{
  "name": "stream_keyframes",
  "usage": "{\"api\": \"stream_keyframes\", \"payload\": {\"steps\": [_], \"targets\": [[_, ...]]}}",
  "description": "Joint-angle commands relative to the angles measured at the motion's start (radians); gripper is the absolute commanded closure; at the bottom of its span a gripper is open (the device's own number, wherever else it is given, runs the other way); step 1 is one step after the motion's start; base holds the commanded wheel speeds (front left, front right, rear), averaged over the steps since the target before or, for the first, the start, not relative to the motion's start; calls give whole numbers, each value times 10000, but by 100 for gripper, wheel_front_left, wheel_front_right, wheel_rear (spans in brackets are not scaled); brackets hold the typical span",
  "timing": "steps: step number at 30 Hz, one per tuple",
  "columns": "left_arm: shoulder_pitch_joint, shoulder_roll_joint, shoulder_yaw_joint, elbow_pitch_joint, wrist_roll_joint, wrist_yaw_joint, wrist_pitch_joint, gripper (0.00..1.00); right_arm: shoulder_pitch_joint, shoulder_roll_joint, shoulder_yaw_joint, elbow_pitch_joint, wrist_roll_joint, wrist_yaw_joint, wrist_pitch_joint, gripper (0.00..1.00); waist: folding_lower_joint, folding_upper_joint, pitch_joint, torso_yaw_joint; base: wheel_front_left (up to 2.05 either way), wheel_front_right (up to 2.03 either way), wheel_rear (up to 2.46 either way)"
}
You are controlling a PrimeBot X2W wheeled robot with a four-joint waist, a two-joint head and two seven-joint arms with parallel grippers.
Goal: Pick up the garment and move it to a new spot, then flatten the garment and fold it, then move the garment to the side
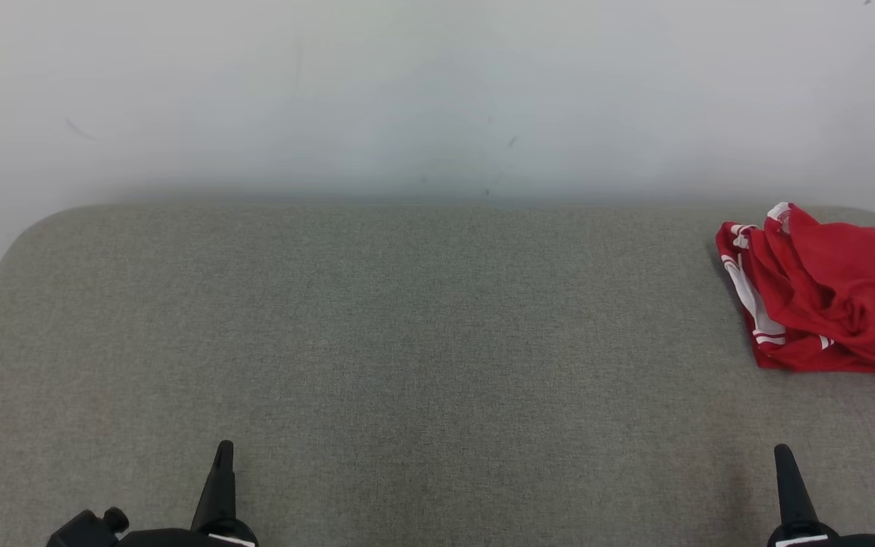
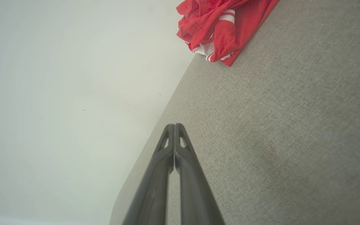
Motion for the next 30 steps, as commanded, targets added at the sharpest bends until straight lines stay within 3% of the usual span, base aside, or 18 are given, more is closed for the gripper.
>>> {"api": "stream_keyframes", "payload": {"steps": [1,30], "targets": [[-307,49,20,-53,-356,-53,76,100,-230,-80,-84,-134,317,5,86,100,-1,0,4,-11,0,0,0],[-899,47,18,236,-3233,-181,715,100,-585,-105,-534,-186,3027,9,858,100,-1,0,59,-184,0,0,0]]}}
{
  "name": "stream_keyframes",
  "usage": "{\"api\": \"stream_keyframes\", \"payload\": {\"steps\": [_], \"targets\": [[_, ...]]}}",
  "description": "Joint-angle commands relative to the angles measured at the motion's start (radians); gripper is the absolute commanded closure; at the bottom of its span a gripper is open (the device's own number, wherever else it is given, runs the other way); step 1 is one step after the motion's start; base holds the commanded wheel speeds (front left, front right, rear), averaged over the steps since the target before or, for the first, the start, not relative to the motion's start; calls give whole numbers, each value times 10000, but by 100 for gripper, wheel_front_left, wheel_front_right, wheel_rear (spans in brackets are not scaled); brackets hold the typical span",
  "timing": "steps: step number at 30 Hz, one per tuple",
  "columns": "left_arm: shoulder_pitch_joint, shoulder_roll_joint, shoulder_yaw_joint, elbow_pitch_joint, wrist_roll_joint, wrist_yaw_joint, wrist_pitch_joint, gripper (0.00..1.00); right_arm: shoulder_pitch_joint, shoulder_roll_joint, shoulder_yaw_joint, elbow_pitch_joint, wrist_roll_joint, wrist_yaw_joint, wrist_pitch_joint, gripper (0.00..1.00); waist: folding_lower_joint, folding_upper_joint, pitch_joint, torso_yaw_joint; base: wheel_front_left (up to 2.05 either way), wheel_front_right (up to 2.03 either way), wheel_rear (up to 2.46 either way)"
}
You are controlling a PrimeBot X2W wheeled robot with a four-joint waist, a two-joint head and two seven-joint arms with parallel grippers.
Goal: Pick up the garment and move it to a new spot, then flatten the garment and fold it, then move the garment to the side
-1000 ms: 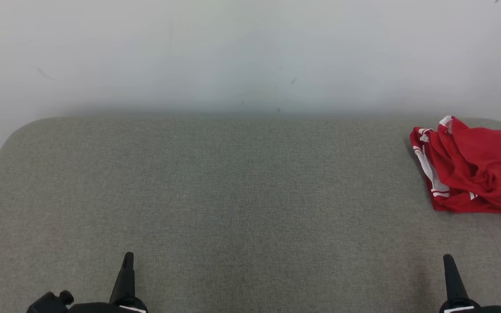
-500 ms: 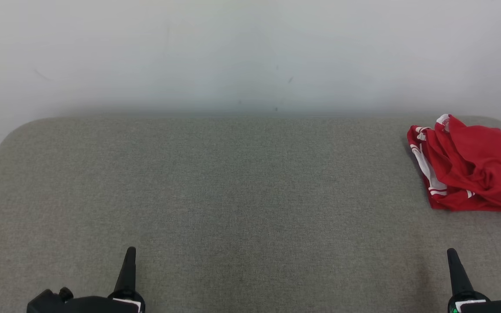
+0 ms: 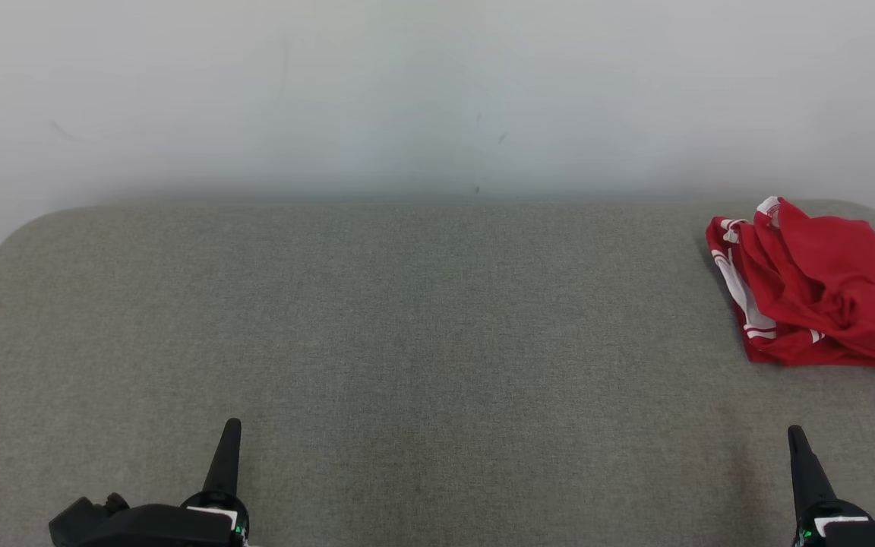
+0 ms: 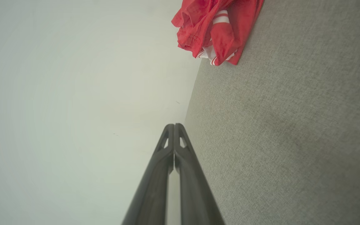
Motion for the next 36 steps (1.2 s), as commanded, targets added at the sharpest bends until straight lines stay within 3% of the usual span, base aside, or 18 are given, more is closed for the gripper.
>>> {"api": "stream_keyframes", "payload": {"steps": [1,36], "targets": [[-200,42,20,-19,-252,-86,59,100,-196,-69,-59,-73,250,10,61,100,1,0,3,-7,0,0,0],[-681,38,20,251,-2717,-157,603,100,-483,-43,-483,-102,2519,14,777,100,1,0,65,-202,0,0,0]]}}
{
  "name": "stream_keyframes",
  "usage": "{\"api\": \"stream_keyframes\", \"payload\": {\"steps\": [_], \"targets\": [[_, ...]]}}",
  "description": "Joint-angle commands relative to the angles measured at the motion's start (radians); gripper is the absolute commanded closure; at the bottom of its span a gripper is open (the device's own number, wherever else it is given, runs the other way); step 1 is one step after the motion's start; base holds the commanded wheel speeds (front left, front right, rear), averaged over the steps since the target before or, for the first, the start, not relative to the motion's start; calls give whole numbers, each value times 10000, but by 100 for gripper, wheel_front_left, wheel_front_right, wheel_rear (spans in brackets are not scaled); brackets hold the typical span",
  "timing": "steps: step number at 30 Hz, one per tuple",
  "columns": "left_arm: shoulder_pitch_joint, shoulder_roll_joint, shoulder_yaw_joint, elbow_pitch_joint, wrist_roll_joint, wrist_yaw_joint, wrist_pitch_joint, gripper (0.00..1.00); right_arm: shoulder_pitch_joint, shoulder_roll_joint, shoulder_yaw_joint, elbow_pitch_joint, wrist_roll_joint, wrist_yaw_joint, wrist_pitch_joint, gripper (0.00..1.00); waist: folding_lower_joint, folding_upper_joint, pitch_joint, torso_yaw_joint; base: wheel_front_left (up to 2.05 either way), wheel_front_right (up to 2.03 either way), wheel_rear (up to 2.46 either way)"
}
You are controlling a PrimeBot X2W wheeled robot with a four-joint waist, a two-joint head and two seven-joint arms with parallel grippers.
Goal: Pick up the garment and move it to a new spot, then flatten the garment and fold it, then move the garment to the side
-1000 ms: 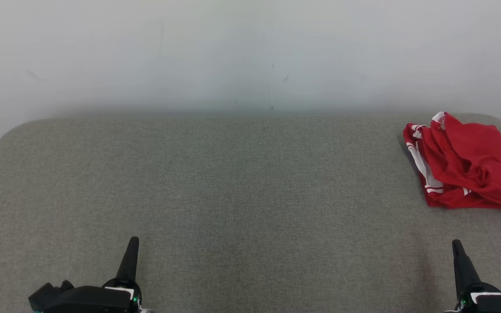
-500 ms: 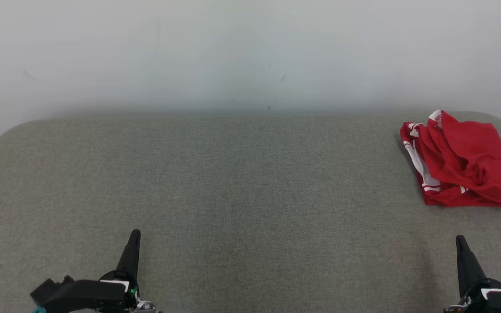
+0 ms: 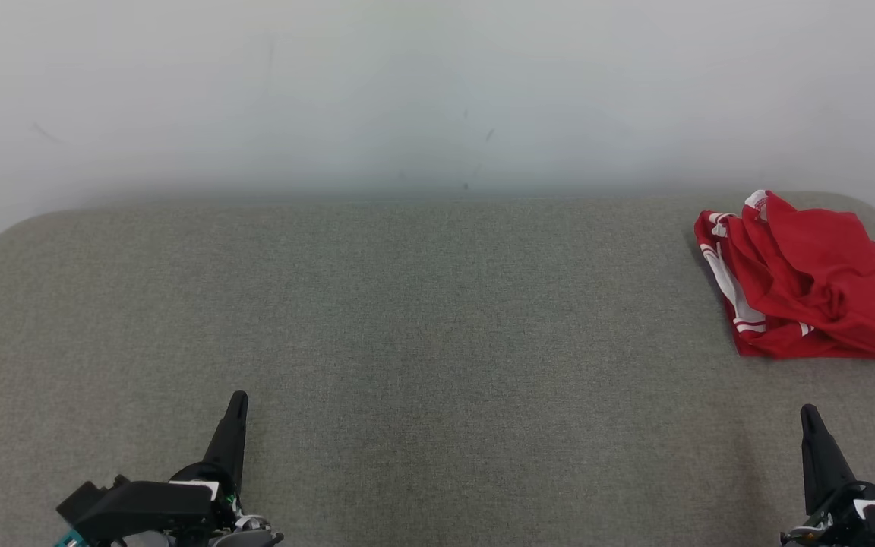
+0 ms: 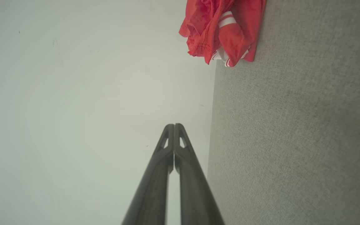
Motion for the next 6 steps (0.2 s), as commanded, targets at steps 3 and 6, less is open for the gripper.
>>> {"api": "stream_keyframes", "payload": {"steps": [3,6], "targets": [[-84,33,22,36,-68,-4,16,100,-116,-25,-28,-5,61,11,68,100,0,0,0,1,0,0,0],[-83,32,22,36,-67,-4,17,100,-118,-15,-34,-4,50,11,53,100,0,0,0,1,0,0,0]]}}
